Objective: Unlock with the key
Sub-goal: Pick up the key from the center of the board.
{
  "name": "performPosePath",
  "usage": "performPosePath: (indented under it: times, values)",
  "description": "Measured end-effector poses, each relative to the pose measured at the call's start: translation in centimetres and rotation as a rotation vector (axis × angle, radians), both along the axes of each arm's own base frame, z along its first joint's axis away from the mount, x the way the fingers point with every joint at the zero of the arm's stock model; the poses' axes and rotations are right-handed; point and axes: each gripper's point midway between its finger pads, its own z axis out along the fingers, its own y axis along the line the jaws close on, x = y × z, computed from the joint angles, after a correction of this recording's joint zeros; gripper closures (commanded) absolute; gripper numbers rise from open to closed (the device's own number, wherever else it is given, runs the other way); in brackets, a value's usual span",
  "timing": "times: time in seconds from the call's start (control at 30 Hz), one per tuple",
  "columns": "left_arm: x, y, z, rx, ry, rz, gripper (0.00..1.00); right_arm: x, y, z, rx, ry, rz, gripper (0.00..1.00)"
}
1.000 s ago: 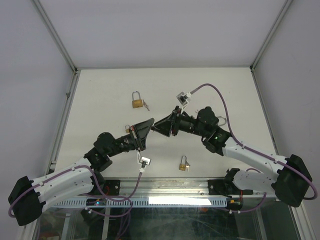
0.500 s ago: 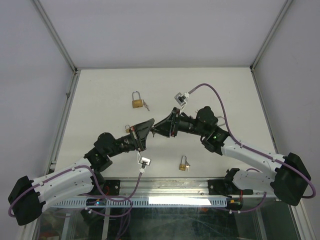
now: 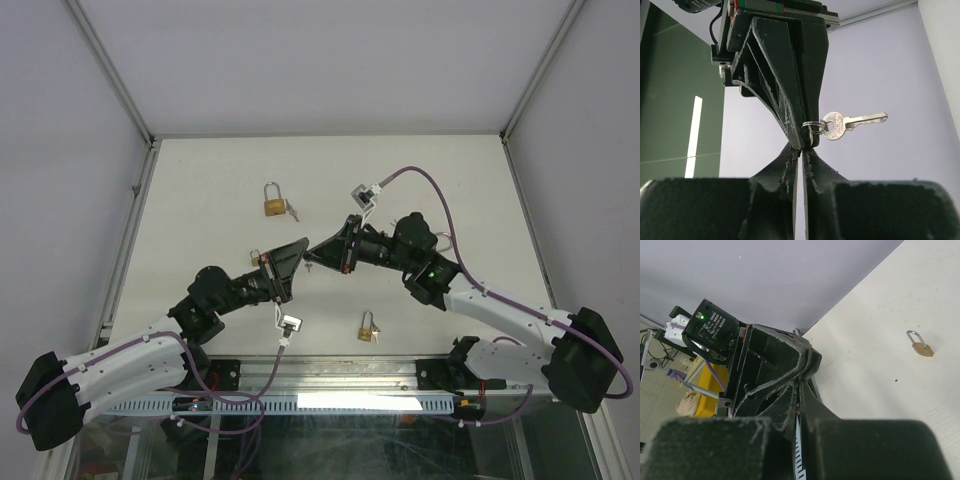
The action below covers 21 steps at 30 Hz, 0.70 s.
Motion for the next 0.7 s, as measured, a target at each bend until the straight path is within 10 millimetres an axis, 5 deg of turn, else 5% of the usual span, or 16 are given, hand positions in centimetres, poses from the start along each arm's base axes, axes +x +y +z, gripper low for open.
performPosePath:
  times: [0.07,0.1,0.37,0.63,0.7]
  values:
    - [-0.1,-0.1,0.0,-0.003,0.001,-0.005,0.14,-0.1,-0.1,0.0,-0.005,-0.005,0.000,1.00]
    - [-0.1,-0.1,0.0,-0.008,0.015,-0.006,0.03,-0.1,-0.2,0.0,-0.006,-0.010,0.000,1.00]
    - [0.7,1.1,-2.3,-0.012,0.189,0.051,0.01,-1.2,-2.0,0.0,-0.054,-0.119,0.034,1.00]
    - [-0.9,1.1,-4.3,-0.013,0.747,0.005,0.02,-4.3,-3.5,-1.2,-0.179,-0.295,0.220,1.00]
    - [-1.8,0.5,-4.0,-0.027,0.907,-0.030,0.11,-4.9,-3.6,-1.0,-0.185,-0.324,0.260,1.00]
